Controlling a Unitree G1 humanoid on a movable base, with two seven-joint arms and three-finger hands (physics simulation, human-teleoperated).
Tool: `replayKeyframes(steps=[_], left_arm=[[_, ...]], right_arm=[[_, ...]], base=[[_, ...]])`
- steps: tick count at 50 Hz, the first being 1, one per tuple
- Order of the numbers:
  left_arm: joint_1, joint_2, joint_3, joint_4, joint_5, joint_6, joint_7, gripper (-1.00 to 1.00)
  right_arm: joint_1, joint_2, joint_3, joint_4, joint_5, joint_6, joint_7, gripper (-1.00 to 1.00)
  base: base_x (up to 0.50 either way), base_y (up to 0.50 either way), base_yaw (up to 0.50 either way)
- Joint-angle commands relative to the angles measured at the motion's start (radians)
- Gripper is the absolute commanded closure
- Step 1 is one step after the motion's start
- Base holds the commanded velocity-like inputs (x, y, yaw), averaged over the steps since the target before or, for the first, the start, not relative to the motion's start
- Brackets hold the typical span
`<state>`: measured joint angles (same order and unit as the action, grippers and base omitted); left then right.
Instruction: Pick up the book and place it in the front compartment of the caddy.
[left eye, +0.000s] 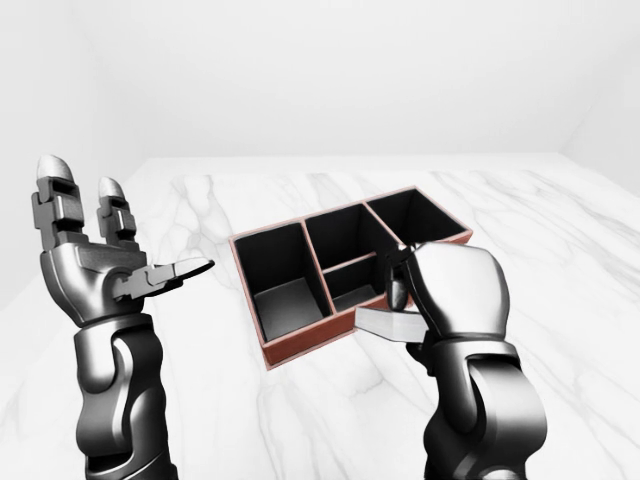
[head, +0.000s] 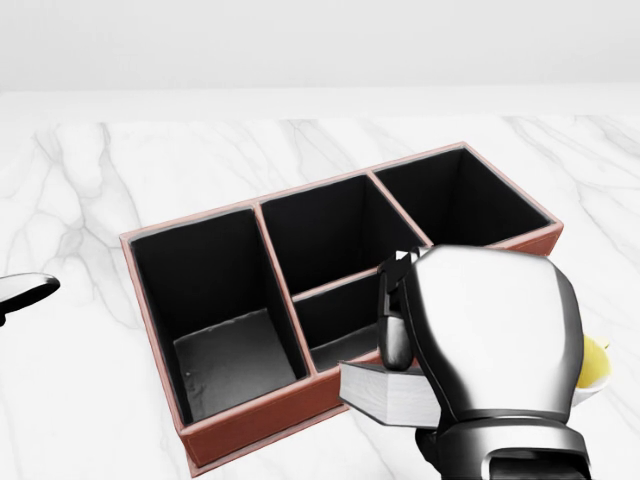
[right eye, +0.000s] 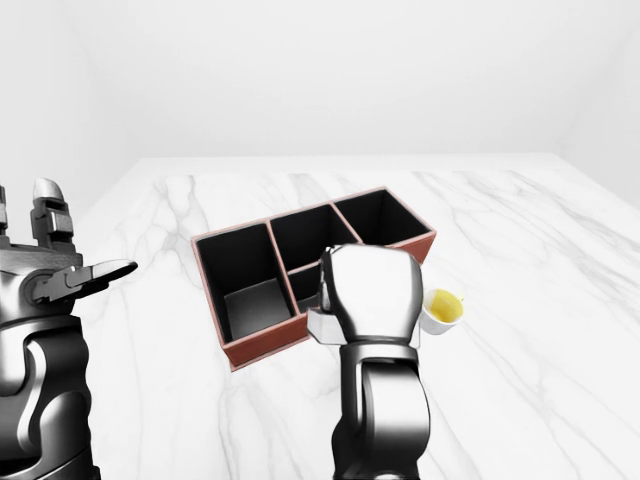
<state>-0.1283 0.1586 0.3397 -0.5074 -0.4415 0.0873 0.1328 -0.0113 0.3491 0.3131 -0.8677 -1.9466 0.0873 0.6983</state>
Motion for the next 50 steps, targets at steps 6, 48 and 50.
replayKeyframes(steps=[6,48,50], left_arm=[[-0.009,-0.011,-0.035,0.081,0.039,0.0,0.014,-1.0],[-0.023,-0.002,-0.028,0.085,0.03,0.0,0.023,-1.0],[-0.028,-0.001,-0.031,0.1,0.035,0.0,0.022,-1.0]], right_arm=[[-0.112,0.0,0.079,0.15,-0.024,0.0,0.0,1.0],[-0.464,0.0,-0.072,0.344,-0.025,0.0,0.0,1.0],[-0.545,0.0,-0.142,0.39,-0.025,0.0,0.0,1.0]], base=[[0.0,0.0,0.0],[0.0,0.0,0.0],[0.0,0.0,0.0]])
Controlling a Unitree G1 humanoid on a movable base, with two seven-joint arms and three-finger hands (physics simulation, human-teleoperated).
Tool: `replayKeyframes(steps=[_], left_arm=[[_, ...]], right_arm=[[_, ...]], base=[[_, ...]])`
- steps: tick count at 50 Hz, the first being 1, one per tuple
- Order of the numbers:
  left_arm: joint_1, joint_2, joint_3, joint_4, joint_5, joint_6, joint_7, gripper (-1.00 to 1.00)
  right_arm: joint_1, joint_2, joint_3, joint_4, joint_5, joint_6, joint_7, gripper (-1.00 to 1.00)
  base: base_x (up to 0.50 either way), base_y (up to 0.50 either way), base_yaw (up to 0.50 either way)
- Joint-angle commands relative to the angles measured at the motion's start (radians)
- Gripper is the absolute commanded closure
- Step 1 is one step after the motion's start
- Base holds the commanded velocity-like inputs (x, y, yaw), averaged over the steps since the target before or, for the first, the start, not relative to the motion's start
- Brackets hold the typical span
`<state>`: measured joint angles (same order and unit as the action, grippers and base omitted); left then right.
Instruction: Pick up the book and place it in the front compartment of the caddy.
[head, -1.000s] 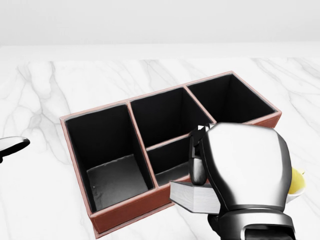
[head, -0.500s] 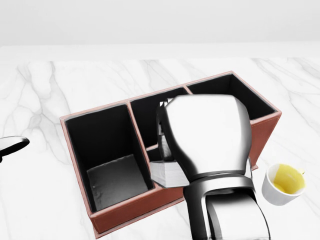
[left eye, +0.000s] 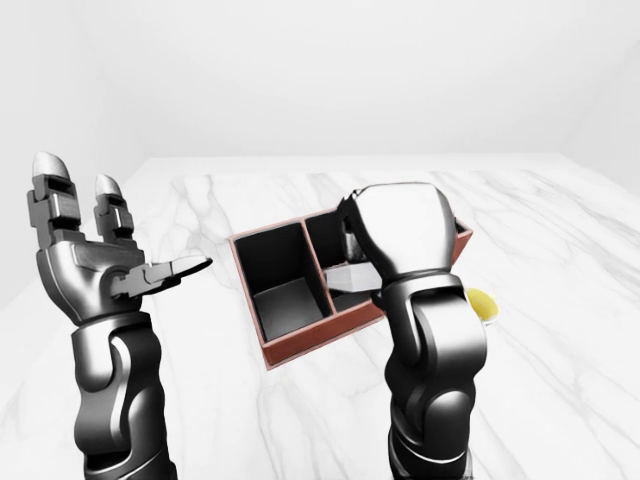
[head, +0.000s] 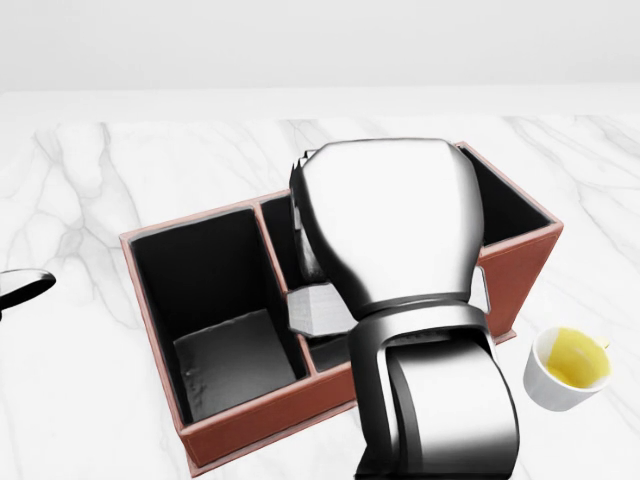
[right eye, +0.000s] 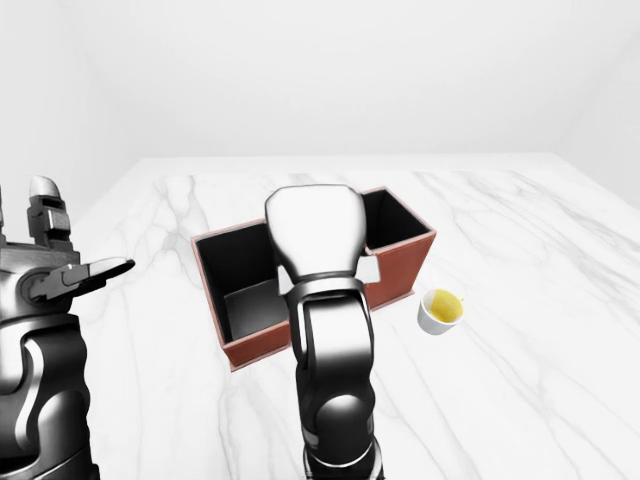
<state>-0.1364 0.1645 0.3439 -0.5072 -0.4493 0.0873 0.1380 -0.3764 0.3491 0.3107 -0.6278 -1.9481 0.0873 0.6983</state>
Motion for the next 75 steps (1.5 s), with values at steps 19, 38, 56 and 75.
replayKeyframes(steps=[19,38,56,75], left_arm=[[-0.023,-0.001,-0.031,0.101,0.036,0.0,0.021,-1.0],[-0.021,0.001,-0.027,0.093,0.031,0.0,0.023,-1.0],[-0.026,0.004,-0.024,0.098,0.026,0.0,0.024,-1.0],[-0.026,0.006,-0.025,0.103,0.026,0.0,0.026,-1.0]], right_arm=[[-0.581,0.0,-0.371,0.453,-0.024,0.0,0.0,1.0],[-0.721,0.0,-0.449,0.578,-0.024,0.0,0.0,1.0],[-0.793,0.0,-0.489,0.687,-0.024,0.0,0.0,1.0],[-0.819,0.0,-0.491,0.755,-0.002,0.0,0.0,1.0]], base=[[0.0,0.0,0.0],[0.0,0.0,0.0],[0.0,0.0,0.0],[0.0,0.0,0.0]])
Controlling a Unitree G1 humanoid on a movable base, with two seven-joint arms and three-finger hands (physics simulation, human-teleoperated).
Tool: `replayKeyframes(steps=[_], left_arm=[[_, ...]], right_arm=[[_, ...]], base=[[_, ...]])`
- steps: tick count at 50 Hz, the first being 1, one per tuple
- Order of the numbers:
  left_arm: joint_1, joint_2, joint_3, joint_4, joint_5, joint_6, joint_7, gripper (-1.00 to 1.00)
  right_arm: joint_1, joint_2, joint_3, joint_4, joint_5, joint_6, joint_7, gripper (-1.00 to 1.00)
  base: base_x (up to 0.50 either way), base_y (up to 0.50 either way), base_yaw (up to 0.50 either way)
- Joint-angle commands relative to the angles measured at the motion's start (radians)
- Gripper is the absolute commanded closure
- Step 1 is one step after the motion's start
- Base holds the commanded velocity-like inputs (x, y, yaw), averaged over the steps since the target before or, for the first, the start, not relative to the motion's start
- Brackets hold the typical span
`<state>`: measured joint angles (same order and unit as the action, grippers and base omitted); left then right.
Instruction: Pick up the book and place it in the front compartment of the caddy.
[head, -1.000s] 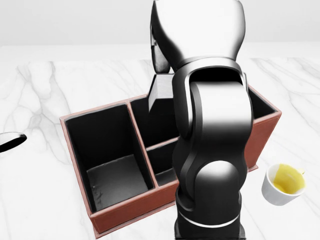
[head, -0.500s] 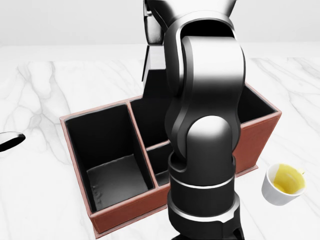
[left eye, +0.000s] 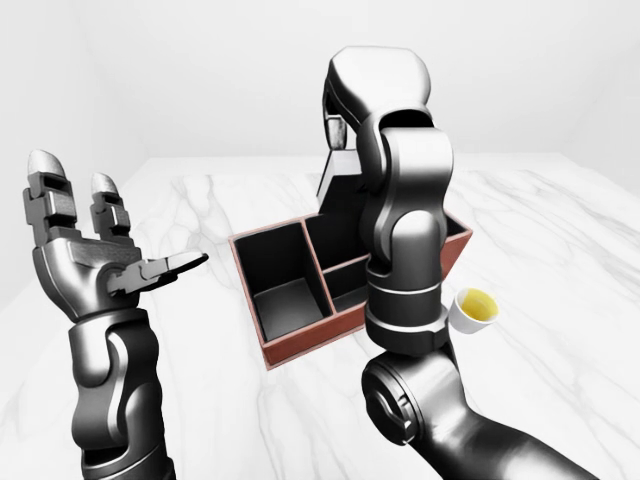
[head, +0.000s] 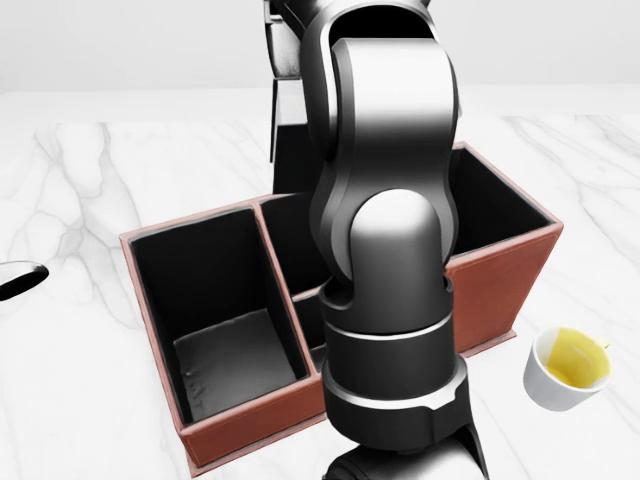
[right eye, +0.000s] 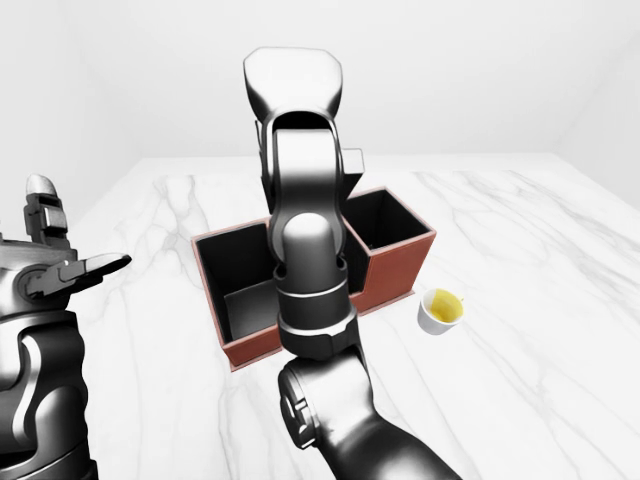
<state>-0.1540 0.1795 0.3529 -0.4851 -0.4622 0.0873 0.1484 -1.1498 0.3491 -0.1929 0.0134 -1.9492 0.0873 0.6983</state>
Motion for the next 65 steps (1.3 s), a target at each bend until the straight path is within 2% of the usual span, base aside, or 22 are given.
replayKeyframes(steps=[1,26,30,49,65], left_arm=[[-0.008,-0.01,-0.034,0.082,0.039,0.0,0.014,-1.0],[-0.01,-0.01,-0.035,0.078,0.042,0.0,0.015,-1.0],[-0.008,-0.011,-0.036,0.078,0.044,0.0,0.014,-1.0],[-0.003,-0.016,-0.041,0.084,0.053,0.0,0.01,-1.0],[-0.005,-0.015,-0.039,0.083,0.053,0.0,0.011,-1.0]], right_arm=[[-0.047,0.0,0.018,0.117,0.004,0.0,0.0,1.0],[-0.012,0.0,0.178,0.162,0.143,0.0,0.0,1.0],[0.006,-0.018,0.206,0.16,0.165,0.0,0.0,1.0],[-0.012,-0.109,0.237,0.189,0.22,0.0,0.0,1.0],[0.022,-0.127,0.247,0.177,0.224,0.0,0.0,1.0]], base=[[0.0,0.0,0.0],[0.0,0.0,0.0],[0.0,0.0,0.0],[0.0,0.0,0.0],[0.0,0.0,0.0]])
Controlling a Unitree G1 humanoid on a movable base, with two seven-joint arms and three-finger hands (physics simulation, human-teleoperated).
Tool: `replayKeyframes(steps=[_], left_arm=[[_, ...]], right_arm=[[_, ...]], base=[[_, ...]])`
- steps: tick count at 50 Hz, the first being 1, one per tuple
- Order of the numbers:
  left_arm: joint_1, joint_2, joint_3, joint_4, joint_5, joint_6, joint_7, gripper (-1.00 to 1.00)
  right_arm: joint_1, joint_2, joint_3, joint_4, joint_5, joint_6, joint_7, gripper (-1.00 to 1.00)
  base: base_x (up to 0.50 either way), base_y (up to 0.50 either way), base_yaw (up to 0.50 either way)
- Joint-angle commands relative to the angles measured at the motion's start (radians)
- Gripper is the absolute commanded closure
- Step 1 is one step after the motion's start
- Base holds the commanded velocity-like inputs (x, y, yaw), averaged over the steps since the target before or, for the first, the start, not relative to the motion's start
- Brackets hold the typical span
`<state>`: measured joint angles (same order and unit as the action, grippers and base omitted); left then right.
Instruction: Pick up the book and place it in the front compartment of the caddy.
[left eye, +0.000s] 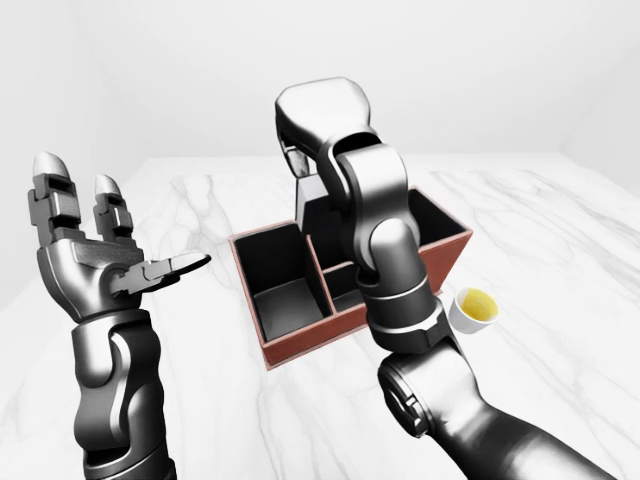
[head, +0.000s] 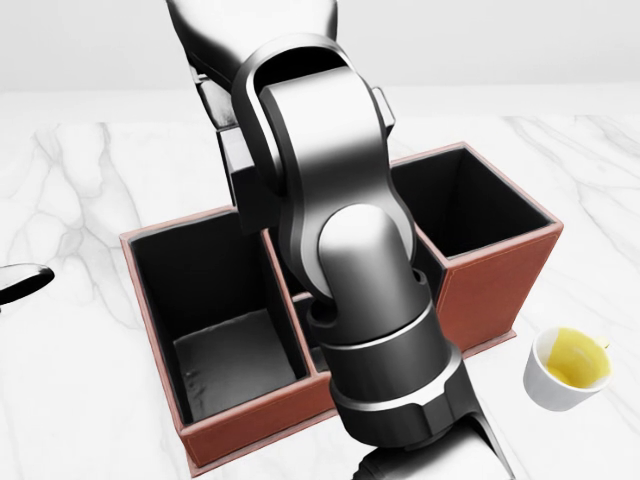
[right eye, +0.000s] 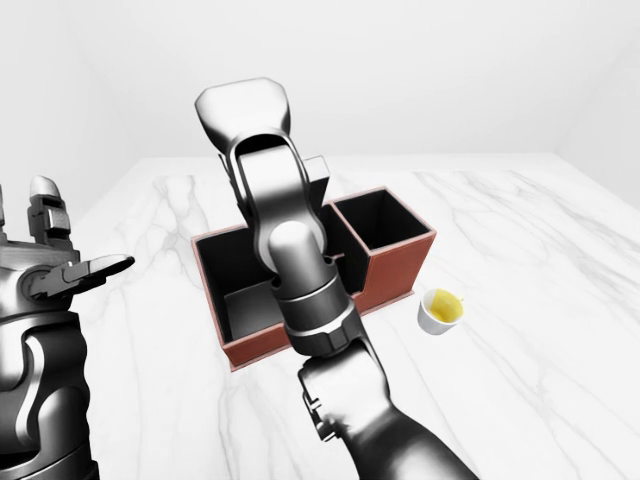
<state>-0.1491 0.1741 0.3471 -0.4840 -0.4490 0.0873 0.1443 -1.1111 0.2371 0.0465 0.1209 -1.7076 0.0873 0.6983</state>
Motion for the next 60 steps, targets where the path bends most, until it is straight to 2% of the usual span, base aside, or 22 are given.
replayKeyframes(steps=[1,14,60], left_arm=[[-0.01,-0.01,-0.034,0.082,0.04,0.0,0.015,-1.0],[-0.007,-0.014,-0.039,0.09,0.047,0.0,0.011,-1.0],[-0.004,-0.016,-0.041,0.086,0.049,0.0,0.009,-1.0]], right_arm=[[-0.017,-0.013,0.006,0.069,-0.02,0.0,0.0,1.0],[-0.008,-0.041,-0.02,0.072,-0.026,0.0,0.0,1.0],[0.014,-0.127,0.055,0.094,0.065,0.0,0.0,1.0]], base=[[0.0,0.0,0.0],[0.0,0.0,0.0],[0.0,0.0,0.0]])
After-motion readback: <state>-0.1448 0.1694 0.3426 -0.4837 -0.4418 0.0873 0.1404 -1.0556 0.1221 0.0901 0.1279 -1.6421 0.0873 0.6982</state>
